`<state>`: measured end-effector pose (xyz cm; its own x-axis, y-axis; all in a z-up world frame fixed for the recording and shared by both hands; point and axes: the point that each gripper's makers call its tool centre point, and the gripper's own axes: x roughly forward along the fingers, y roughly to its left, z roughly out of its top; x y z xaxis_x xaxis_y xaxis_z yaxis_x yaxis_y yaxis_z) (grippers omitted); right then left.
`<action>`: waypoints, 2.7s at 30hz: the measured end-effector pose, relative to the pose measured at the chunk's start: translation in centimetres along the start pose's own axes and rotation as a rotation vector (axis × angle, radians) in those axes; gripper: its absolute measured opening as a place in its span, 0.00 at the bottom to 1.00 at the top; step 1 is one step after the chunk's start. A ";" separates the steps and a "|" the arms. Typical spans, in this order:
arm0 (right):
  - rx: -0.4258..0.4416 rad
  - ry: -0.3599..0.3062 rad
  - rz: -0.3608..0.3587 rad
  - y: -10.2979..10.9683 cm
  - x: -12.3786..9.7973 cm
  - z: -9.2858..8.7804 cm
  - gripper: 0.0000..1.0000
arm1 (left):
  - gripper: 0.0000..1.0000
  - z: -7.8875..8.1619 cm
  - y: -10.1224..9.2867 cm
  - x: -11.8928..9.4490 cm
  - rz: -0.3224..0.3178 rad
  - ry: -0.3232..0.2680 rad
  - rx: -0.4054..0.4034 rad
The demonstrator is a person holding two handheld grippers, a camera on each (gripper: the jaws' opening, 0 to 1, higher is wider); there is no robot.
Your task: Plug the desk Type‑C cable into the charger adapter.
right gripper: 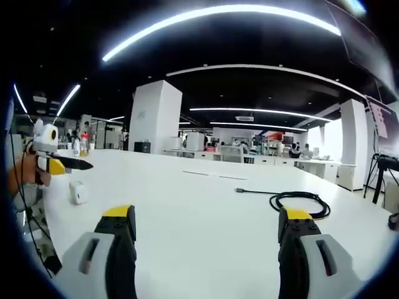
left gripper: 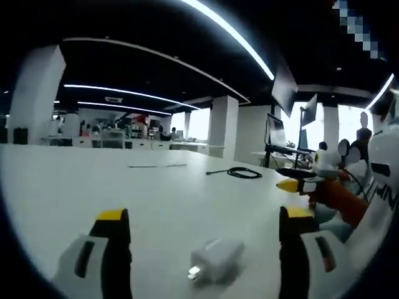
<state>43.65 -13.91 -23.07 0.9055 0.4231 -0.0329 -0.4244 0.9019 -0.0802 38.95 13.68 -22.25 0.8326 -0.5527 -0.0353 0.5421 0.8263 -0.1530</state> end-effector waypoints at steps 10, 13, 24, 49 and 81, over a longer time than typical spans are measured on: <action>0.002 -0.009 -0.004 -0.1 0.0 0.3 0.97 | 1.00 0.4 0.5 -0.6 0.058 -0.046 0.030; -0.003 -0.008 -0.002 0.0 0.0 0.3 0.97 | 1.00 0.5 0.7 -0.8 0.075 -0.052 0.036; -0.022 0.018 -0.004 -0.4 0.3 -0.1 0.96 | 1.00 1.0 1.1 -1.0 0.092 -0.084 0.035; -0.185 0.142 0.033 -8.6 4.0 -0.2 0.82 | 1.00 1.2 1.9 -2.3 0.124 -0.099 0.032; -0.215 0.440 0.164 -15.6 11.4 -5.0 0.62 | 1.00 1.5 2.6 -3.5 0.160 -0.110 0.032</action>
<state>60.56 -23.57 -27.17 0.7624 0.4395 -0.4749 -0.5927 0.7688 -0.2401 37.61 17.90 -21.07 0.9149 -0.4004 0.0518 0.4038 0.9066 -0.1228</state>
